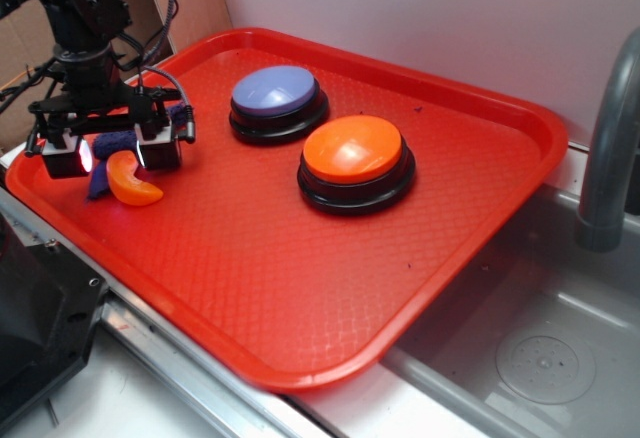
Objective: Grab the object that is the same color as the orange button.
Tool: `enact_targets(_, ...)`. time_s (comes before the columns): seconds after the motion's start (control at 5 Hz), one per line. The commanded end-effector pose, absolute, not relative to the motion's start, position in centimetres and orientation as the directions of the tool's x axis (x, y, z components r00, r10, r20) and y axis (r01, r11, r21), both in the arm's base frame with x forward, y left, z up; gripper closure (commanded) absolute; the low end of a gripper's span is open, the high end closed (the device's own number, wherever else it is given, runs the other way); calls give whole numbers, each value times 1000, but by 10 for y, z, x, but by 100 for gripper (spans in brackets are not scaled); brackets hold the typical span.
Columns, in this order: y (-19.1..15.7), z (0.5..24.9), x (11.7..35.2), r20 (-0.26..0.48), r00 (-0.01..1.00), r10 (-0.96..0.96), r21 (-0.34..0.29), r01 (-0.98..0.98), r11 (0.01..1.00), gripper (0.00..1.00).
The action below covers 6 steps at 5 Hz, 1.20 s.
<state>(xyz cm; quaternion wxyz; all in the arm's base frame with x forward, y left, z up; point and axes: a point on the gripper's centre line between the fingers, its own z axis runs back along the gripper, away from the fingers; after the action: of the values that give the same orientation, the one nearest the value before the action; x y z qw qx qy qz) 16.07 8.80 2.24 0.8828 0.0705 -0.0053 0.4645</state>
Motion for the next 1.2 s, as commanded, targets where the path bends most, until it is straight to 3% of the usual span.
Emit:
enact_targets(0.0, 85, 19, 159, 97, 558, 824, 94, -830, 550, 96)
enact_targets(0.6, 83, 29, 160, 103, 550, 829, 53, -835, 548, 100)
enact_targets(1.0, 64, 73, 166, 150, 649, 746, -6, -754, 657, 100)
